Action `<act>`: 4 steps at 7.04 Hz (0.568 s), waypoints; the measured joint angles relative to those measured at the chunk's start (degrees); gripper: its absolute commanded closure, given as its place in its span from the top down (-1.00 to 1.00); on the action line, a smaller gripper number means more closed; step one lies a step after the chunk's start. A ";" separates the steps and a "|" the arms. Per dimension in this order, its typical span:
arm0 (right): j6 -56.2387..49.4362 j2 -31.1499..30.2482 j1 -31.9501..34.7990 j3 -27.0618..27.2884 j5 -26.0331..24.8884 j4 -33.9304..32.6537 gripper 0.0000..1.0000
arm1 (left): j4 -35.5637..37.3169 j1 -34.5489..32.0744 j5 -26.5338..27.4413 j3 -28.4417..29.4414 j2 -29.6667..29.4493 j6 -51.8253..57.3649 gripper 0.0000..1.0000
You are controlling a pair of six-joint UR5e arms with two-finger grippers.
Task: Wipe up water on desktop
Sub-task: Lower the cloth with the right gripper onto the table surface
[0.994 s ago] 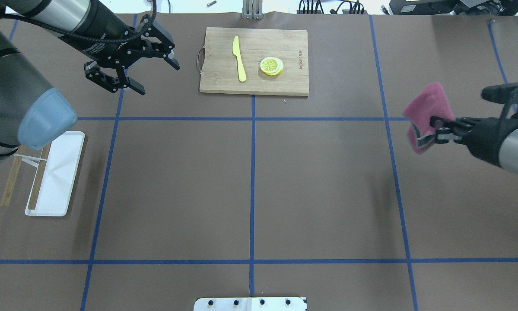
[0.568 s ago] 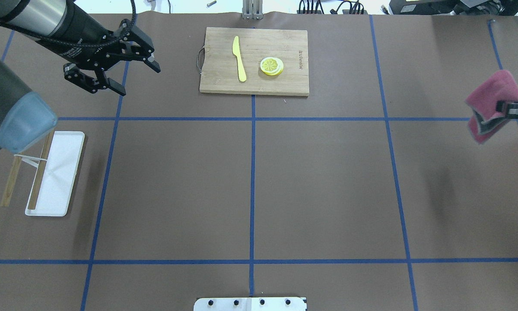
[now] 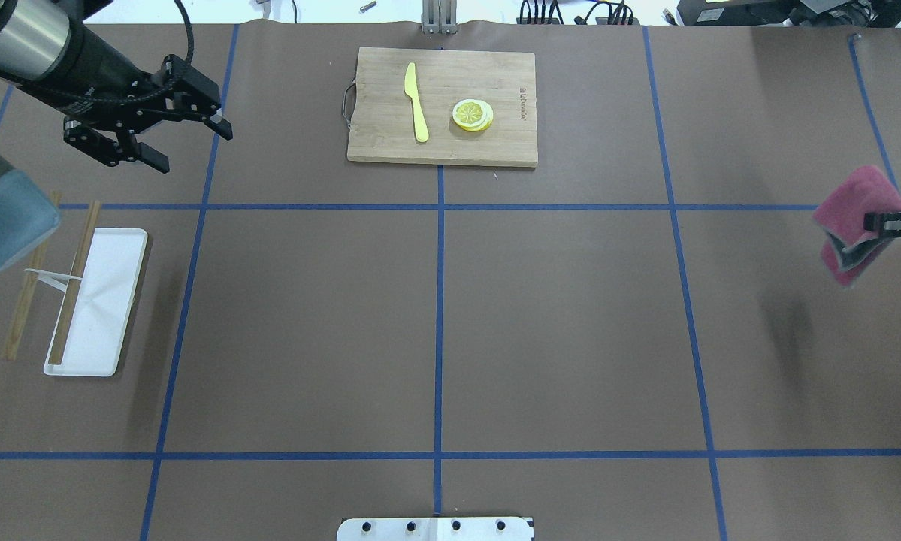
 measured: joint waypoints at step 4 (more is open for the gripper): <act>10.58 11.95 -19.38 -2.84 -10.37 -7.06 -1.00 | 0.16 -1.40 -0.67 0.27 0.79 3.08 0.93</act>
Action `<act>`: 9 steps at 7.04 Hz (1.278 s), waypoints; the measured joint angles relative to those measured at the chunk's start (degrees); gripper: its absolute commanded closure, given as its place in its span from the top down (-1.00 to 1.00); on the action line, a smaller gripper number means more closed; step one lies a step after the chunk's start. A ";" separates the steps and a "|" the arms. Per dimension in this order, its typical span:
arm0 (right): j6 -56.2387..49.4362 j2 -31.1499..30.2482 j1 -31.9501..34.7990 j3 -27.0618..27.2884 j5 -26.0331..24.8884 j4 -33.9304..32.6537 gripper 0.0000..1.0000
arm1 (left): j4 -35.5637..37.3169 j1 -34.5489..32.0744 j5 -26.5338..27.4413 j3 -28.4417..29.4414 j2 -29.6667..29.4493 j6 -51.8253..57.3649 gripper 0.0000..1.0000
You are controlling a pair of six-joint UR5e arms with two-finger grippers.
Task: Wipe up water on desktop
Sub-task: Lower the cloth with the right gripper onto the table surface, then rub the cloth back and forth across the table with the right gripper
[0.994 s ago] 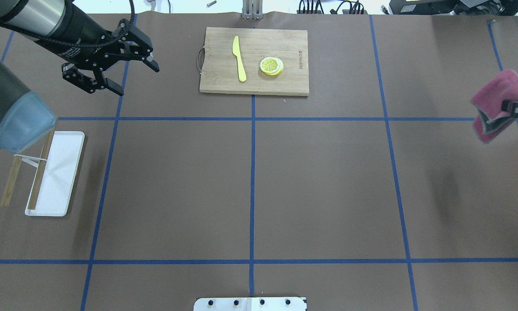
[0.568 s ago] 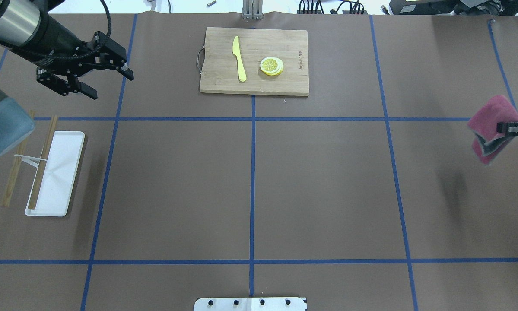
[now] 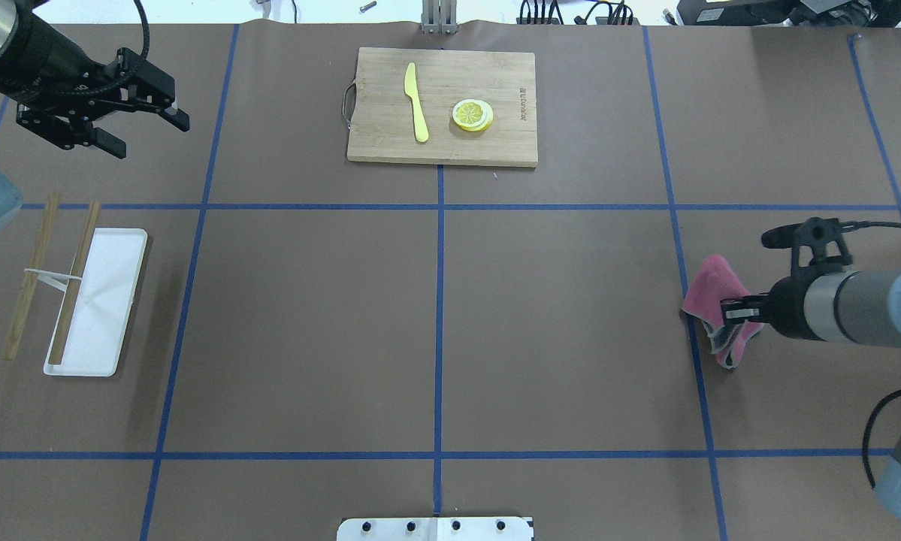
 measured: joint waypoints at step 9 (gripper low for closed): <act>-7.62 -3.19 0.87 3.79 -1.38 -10.78 -1.00 | 0.15 -6.57 0.50 1.58 7.93 23.25 0.95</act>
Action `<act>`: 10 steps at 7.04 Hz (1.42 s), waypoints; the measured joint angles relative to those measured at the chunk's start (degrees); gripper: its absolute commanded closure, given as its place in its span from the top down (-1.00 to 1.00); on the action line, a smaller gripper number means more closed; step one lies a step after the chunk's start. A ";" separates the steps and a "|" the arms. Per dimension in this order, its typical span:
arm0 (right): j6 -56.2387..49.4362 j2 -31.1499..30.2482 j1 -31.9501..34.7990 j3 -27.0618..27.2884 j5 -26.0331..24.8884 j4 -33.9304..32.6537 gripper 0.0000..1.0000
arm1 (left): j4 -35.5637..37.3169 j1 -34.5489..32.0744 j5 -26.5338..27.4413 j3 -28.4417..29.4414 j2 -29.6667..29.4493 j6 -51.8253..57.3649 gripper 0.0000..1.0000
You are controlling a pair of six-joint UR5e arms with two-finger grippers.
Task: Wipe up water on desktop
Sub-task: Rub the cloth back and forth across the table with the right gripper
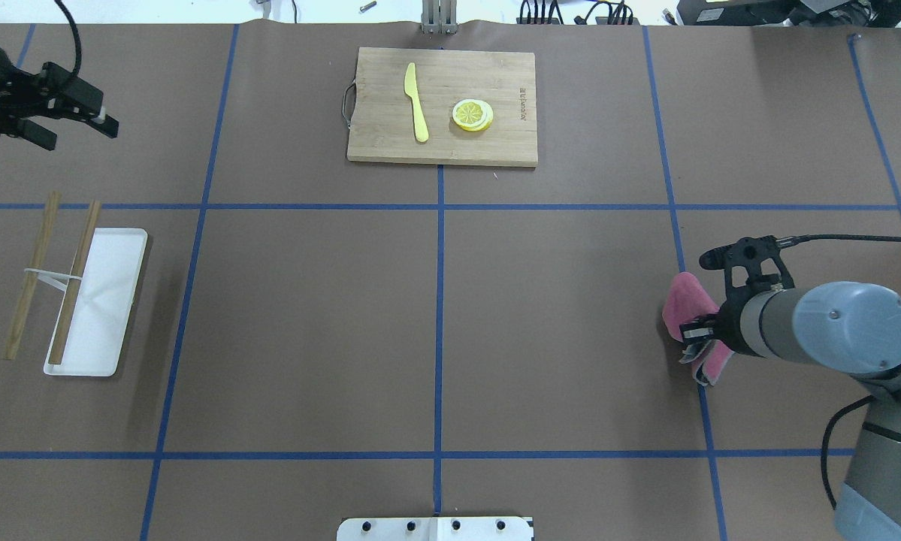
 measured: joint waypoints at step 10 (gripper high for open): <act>13.50 15.73 -9.41 -2.85 -4.15 -10.97 -1.00 | 2.59 -14.29 0.15 5.73 9.63 29.19 0.95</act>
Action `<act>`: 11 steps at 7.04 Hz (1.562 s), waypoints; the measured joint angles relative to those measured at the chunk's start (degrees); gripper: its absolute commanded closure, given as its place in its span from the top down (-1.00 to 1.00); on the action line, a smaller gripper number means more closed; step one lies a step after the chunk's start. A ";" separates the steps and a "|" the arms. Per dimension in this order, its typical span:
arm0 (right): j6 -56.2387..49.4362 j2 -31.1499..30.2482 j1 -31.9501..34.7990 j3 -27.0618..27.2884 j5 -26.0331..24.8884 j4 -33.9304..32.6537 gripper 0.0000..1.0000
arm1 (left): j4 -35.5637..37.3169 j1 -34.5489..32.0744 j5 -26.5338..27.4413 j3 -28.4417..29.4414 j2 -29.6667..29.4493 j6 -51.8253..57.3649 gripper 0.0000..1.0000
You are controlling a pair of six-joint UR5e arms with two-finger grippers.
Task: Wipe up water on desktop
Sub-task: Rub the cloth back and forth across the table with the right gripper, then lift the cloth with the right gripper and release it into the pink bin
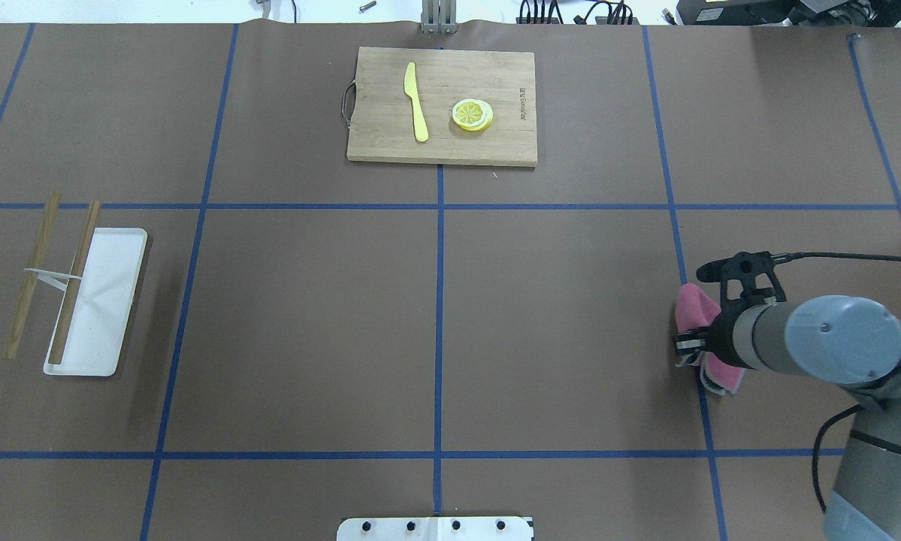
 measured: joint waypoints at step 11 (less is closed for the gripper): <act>-18.77 -15.34 14.23 6.01 6.50 0.72 -1.00 | 0.56 0.03 -0.26 -0.03 0.44 -0.67 0.95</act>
